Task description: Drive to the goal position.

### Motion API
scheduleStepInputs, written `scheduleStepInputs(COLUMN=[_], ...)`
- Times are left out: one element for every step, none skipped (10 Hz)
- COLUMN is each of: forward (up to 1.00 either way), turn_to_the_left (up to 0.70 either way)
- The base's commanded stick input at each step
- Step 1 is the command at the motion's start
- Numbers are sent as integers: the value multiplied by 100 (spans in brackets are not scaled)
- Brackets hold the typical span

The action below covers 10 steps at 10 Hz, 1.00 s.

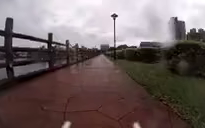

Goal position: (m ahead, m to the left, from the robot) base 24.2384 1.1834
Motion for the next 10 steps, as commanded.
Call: scheduleStepInputs(forward=[50, 50, 50, 50, 50, 50, 50, 50, 50, 50], turn_to_the_left=[0, 0, 35, 50, 50, 20, 0, 0, 0, 0])
